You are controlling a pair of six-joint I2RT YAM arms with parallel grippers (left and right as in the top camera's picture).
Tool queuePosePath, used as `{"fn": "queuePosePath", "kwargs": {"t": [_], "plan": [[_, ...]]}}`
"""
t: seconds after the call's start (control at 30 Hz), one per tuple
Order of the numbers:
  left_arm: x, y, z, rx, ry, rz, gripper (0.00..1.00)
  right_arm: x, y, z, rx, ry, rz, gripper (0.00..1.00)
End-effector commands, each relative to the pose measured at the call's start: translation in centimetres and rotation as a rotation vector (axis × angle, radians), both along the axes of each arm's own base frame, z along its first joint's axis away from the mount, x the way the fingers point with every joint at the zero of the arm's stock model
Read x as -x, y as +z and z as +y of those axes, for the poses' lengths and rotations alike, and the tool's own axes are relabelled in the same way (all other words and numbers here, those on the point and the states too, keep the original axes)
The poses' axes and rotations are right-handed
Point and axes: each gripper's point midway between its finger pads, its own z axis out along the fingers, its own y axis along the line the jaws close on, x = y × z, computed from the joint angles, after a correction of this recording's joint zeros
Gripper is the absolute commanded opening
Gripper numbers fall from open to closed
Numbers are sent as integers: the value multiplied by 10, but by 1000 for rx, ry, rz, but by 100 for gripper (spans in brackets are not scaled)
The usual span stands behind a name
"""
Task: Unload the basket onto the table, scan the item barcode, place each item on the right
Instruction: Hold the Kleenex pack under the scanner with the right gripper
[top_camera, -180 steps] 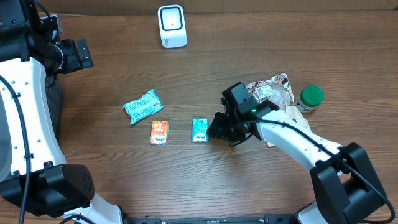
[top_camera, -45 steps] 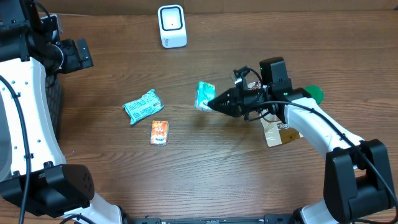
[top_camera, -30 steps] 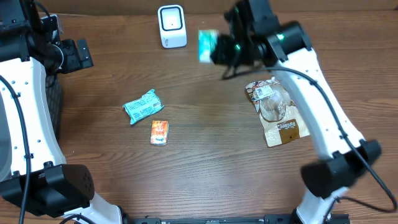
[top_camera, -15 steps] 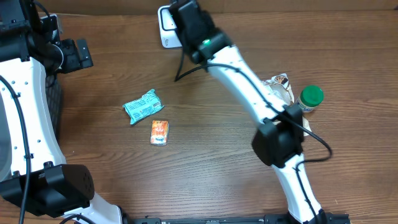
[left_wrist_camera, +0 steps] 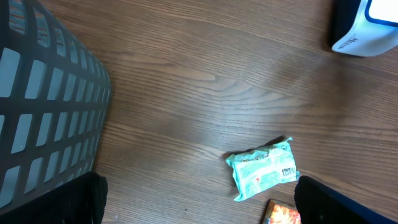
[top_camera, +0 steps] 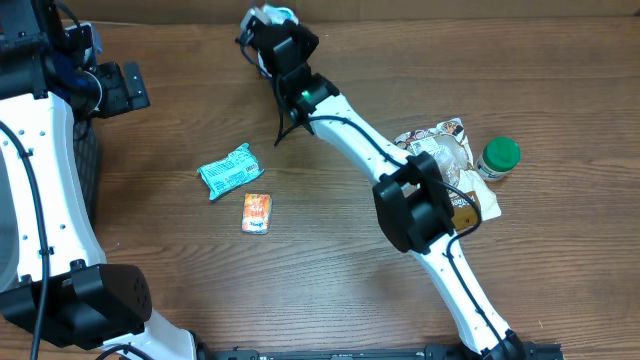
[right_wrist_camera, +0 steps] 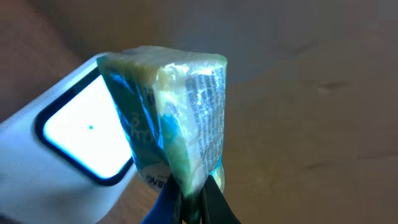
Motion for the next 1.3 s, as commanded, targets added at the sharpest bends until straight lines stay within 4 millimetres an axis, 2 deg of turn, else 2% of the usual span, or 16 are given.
{"fn": "queuePosePath", "kwargs": {"t": [0.0,0.2,0.5,0.8,0.9,1.0,1.17,1.27], "plan": [[-2,-4,2,-9,-15,12,100,-3,-12,7,67,60,8,4],[-2,-4,2,-9,-15,12,100,-3,-21,8,73,65,19,4],[-2,-4,2,-9,-15,12,100,-9,-5,11,30,60,-47,4],[-2,-4,2,-9,-15,12,100,-9,-1,12,15,61,-53,4],[-2,-4,2,-9,-15,12,99,-8,20,12,-85,41,-72,4],[-2,-4,2,-9,-15,12,99,-2,49,15,-196,51,-73,4],[-2,-4,2,-9,-15,12,99,20,111,19,-372,100,-36,4],[-2,-4,2,-9,-15,12,100,42,145,16,-500,116,33,4]]}}
